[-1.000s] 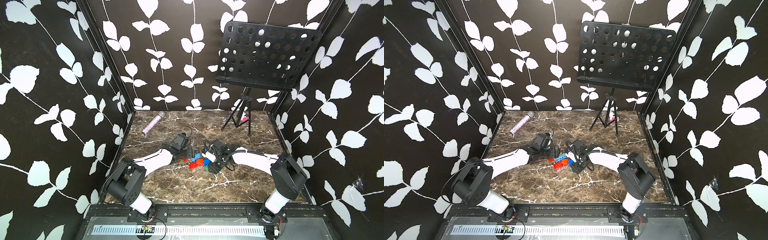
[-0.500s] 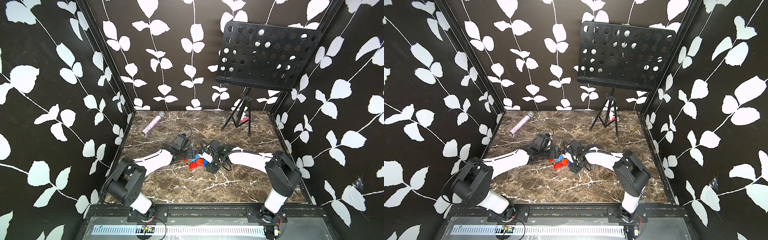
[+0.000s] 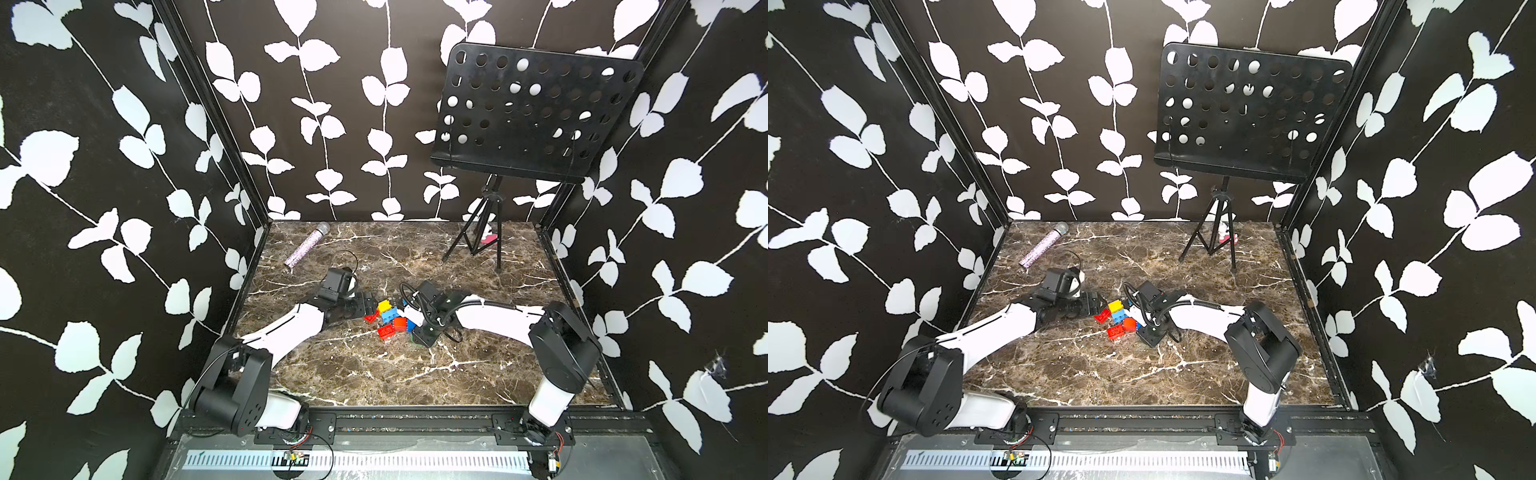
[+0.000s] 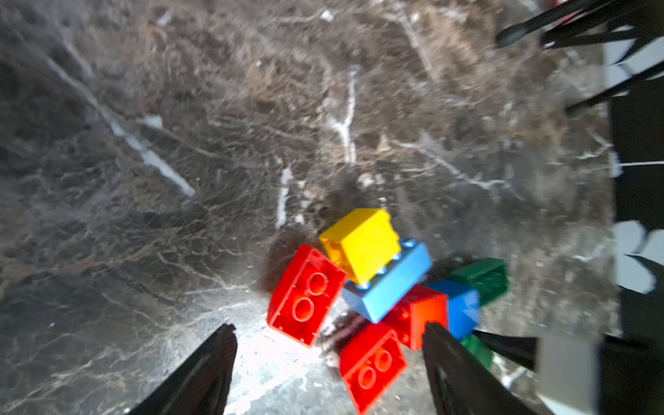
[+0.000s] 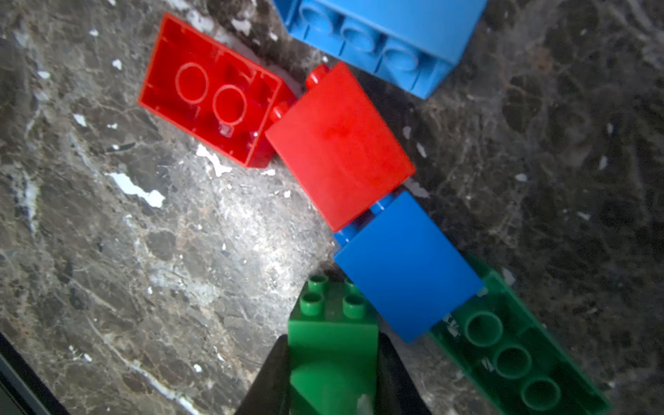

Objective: Assemble the letter r with lego
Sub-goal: Pick up the lego brick from the center of the board.

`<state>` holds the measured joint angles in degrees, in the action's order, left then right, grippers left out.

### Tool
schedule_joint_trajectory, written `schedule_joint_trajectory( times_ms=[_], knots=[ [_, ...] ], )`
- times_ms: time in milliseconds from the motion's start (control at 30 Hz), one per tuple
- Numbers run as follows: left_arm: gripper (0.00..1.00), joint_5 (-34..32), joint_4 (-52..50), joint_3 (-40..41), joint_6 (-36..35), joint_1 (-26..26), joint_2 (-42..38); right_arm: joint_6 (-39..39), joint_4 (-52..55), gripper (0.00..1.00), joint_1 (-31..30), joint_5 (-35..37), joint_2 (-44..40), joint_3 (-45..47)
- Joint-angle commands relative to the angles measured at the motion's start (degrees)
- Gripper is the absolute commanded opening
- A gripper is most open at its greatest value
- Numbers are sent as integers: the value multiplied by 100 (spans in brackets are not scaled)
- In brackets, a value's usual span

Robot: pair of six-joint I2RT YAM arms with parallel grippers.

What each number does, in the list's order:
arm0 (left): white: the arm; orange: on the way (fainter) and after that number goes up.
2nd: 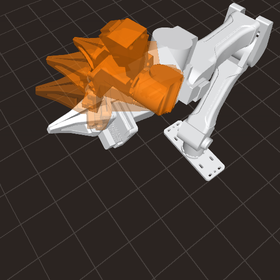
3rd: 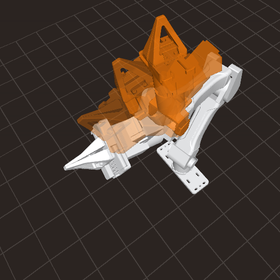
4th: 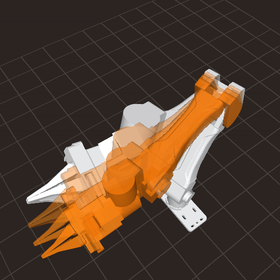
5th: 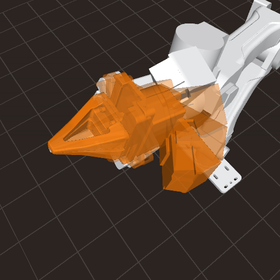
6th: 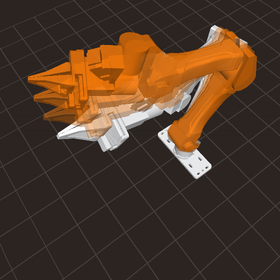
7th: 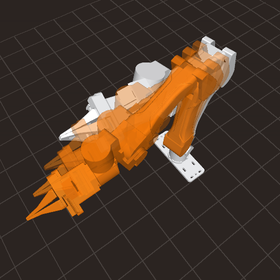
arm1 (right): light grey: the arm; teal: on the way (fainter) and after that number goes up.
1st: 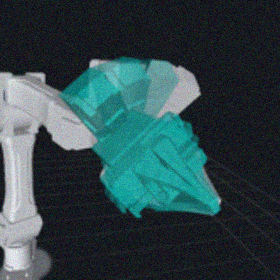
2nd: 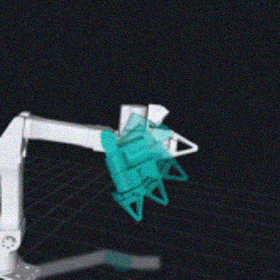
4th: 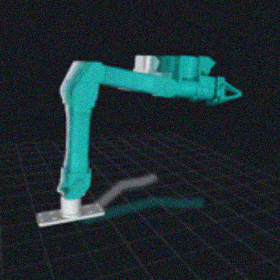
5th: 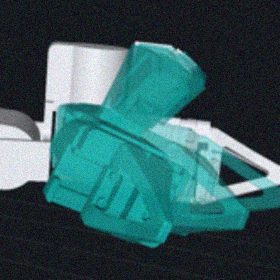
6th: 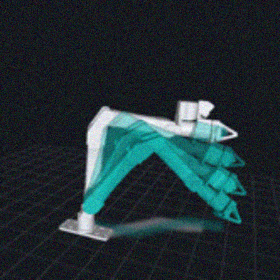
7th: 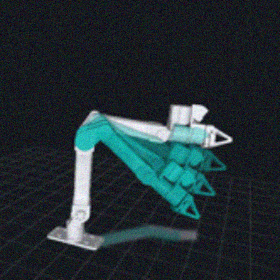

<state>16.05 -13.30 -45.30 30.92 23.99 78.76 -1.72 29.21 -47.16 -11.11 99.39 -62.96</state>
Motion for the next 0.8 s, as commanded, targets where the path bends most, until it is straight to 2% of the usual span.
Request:
schedule_joint_trajectory(
  times_ms=[0,67,167,367,600,767],
  knots=[
    [83,1023,-678,-605,-486,10,-95,-77,215,27,-31,-42,-695,-285],
    [82,1619,-974,-961,-680,16,25,-166,217,27,-12,-35,-1104,-371],
    [81,2732,-903,-1114,-834,16,63,-421,159,27,26,30,-1593,-342],
    [79,3623,-738,-1205,-906,62,60,-696,58,28,193,-6,-2029,-229],
    [76,3711,-1054,-1544,-1230,720,475,-672,-36,28,198,-166,-1977,-361],
    [73,3660,-841,-1561,-1060,800,775,-681,6,29,195,-256,-2009,-417]
  ],
)
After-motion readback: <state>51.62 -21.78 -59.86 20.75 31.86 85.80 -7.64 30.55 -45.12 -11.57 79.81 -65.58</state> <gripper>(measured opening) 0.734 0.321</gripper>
